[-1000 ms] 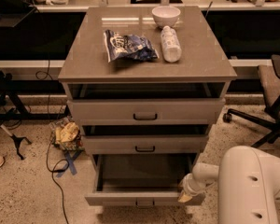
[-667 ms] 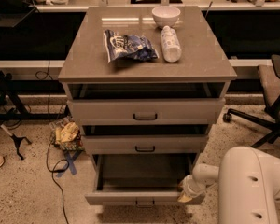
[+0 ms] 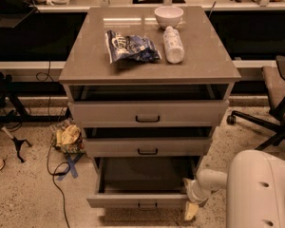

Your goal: Open bottom drawer

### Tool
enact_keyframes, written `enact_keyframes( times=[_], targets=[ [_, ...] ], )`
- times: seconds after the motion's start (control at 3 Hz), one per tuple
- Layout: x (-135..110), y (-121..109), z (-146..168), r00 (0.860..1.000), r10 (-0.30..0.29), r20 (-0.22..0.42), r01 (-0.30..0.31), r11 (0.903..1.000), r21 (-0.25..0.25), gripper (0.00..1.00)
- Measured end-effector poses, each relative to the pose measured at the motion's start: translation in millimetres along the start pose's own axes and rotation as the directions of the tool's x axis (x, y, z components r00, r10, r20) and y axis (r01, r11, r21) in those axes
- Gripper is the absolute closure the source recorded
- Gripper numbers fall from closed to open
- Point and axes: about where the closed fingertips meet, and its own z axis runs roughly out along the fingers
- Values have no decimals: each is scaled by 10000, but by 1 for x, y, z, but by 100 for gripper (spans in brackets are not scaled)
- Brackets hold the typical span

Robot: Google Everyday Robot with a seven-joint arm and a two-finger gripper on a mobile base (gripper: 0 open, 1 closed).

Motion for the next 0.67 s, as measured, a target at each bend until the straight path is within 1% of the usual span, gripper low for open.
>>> enact_keyframes(
  times=[0.33,0.67],
  targets=[
    [4,15,-8,10000,52,-15,-52,9999,-115,0],
    [13,29,-5,9995,310,-56,-312,9982,-505,0]
  ],
)
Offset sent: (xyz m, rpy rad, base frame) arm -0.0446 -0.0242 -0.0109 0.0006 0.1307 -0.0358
